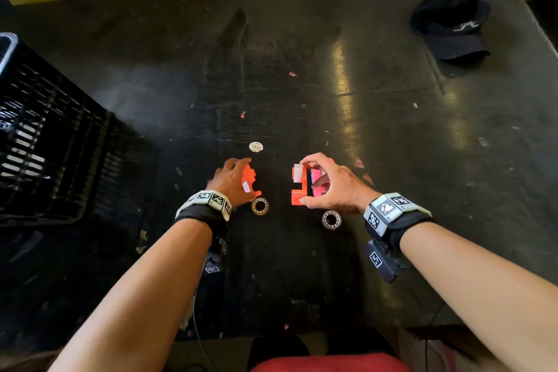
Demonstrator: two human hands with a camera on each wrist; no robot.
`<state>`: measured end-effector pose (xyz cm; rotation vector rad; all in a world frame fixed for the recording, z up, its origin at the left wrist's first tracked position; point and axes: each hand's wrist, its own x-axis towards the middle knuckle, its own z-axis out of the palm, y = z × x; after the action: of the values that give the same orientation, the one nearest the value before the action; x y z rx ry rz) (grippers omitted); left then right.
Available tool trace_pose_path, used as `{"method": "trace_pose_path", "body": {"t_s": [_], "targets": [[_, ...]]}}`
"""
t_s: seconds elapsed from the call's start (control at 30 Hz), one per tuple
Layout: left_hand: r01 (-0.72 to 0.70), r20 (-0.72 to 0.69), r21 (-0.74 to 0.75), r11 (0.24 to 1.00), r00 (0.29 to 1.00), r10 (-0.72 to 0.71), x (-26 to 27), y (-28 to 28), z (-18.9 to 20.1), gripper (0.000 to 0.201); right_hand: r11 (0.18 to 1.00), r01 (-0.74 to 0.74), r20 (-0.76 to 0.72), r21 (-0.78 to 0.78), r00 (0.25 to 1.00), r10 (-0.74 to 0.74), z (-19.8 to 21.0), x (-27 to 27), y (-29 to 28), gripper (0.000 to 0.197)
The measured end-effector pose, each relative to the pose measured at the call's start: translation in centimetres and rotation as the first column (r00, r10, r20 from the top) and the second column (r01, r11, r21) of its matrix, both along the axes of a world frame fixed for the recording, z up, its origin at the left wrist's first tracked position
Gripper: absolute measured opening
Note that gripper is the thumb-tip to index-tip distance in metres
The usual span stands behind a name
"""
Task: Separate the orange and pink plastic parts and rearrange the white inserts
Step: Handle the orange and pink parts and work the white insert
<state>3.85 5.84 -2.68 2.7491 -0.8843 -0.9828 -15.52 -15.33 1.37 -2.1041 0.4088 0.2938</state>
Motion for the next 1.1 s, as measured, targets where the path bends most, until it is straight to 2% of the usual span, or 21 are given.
{"method": "trace_pose_path", "body": {"t_s": [0.13, 0.23, 0.27, 0.33, 0.4, 0.47, 0.57, 0.77, 1.1], "targets": [[0.045, 0.021, -0.087, 0.995, 0.999, -0.043, -0.1, 0.2, -0.7, 0.096, 1.0, 0.008, -0.007, 0.01, 1.0, -0.008, 0.1, 0.0, 0.0, 0.077], [-0.075, -0.014, -0.233, 0.97, 0.997, 0.074, -0.6, 0.1, 0.3, 0.099, 1.0, 0.014, 0.002, 0.014, 1.0, -0.014, 0.3, 0.1, -0.2, 0.076], [-0.14, -0.056, -0.319, 0.937, 0.99, 0.129, -1.0, -0.2, 1.1, 0.094, 1.0, 0.019, 0.007, 0.017, 1.0, -0.02, 0.6, 0.2, -0.3, 0.076], [-0.271, -0.246, -0.43, 0.861, 0.953, 0.176, -1.6, -1.1, 2.9, 0.079, 0.998, 0.05, 0.012, 0.041, 0.999, -0.051, 0.9, 0.3, -0.5, 0.074], [-0.351, -0.465, -0.457, 0.817, 0.877, 0.118, -2.3, -2.1, 4.9, 0.082, 0.993, 0.092, 0.008, 0.071, 0.996, -0.092, 1.3, 0.3, -0.6, 0.073], [-0.369, -0.567, -0.46, 0.808, 0.822, 0.053, -2.7, -2.8, 6.1, 0.088, 0.989, 0.114, 0.006, 0.093, 0.993, -0.115, 1.7, 0.3, -0.6, 0.073], [-0.329, -0.584, -0.462, 0.824, 0.812, -0.003, -3.4, -3.5, 7.4, 0.09, 0.983, 0.121, 0.001, 0.139, 0.993, -0.122, 2.5, 0.4, -0.7, 0.069], [-0.333, -0.597, -0.47, 0.818, 0.802, -0.017, -4.0, -4.0, 8.3, 0.086, 0.981, 0.131, 0.011, 0.146, 0.991, -0.134, 3.9, 0.1, -0.6, 0.064], [-0.29, -0.593, -0.4, 0.869, 0.805, -0.005, -4.4, -3.6, 9.4, 0.087, 0.967, 0.152, 0.023, 0.204, 0.987, -0.16, 4.5, -0.3, 0.0, 0.073]]}}
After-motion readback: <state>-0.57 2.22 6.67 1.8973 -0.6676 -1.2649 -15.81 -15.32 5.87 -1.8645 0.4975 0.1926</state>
